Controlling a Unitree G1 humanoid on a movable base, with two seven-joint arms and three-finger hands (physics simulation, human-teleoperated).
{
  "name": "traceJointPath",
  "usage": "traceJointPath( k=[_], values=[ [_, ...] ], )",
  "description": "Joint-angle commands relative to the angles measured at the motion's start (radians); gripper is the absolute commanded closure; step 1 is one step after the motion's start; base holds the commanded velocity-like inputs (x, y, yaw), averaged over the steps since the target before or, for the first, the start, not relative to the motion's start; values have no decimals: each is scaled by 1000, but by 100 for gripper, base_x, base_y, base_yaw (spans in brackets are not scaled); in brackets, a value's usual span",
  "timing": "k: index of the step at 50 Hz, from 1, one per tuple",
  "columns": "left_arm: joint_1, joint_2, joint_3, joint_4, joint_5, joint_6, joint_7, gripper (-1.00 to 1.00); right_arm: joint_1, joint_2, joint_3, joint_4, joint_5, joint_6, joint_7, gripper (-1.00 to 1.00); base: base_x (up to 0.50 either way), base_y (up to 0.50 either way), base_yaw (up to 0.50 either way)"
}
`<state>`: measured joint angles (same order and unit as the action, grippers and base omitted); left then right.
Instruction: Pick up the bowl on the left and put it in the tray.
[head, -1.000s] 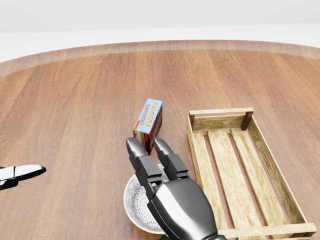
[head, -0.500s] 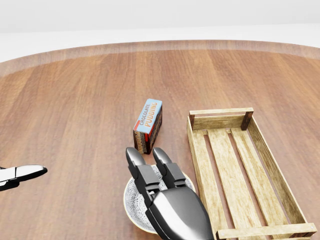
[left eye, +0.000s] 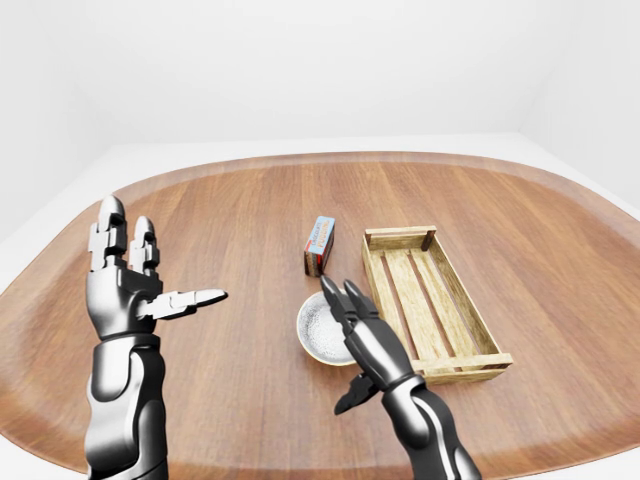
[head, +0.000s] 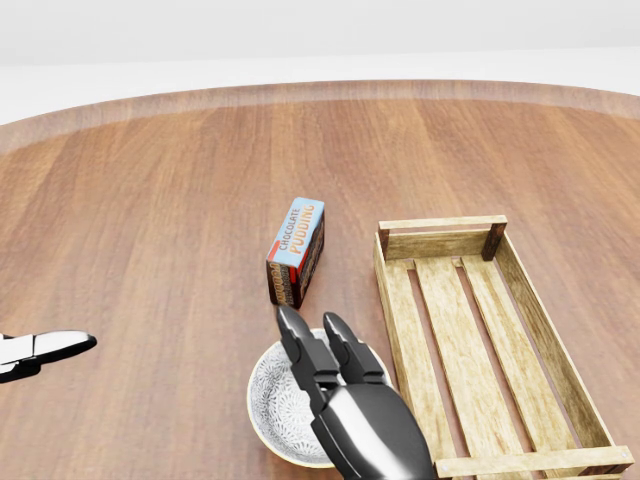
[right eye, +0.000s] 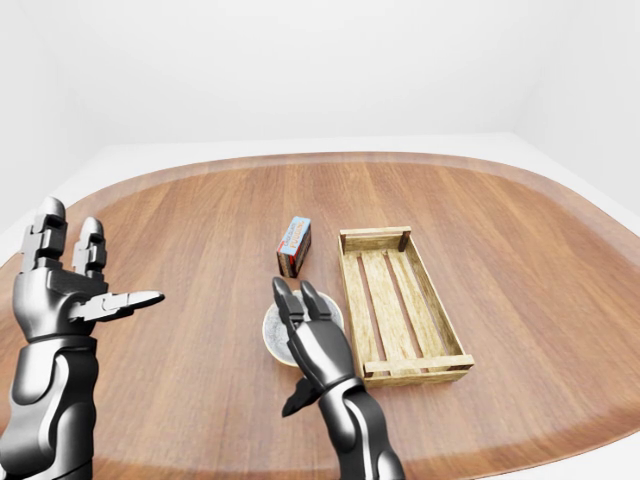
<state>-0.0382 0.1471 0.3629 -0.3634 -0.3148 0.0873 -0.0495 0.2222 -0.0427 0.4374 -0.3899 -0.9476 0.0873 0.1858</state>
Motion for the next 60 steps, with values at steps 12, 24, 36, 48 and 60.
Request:
traceJointPath(
  k=[12,24,36,48,60],
  values=[
    [-6,1,-3,11,6,0,3,-100,2,-11,-30,52,57,0,-12,-100,0,0,0],
    [-1,-2,-7,1,9,0,4,-100,-2,-9,-34,102,40,0,-7,-100,0,0,0],
    [0,-3,-6,2,9,0,1,-100,-12,-5,-45,156,31,0,4,-100,0,0,0],
    [0,-2,-2,1,7,0,1,-100,-18,4,-44,176,-5,0,8,-100,0,0,0],
    [0,-1,-1,1,4,0,2,-100,-34,10,-48,252,4,0,-1,-100,0,0,0]
  ],
)
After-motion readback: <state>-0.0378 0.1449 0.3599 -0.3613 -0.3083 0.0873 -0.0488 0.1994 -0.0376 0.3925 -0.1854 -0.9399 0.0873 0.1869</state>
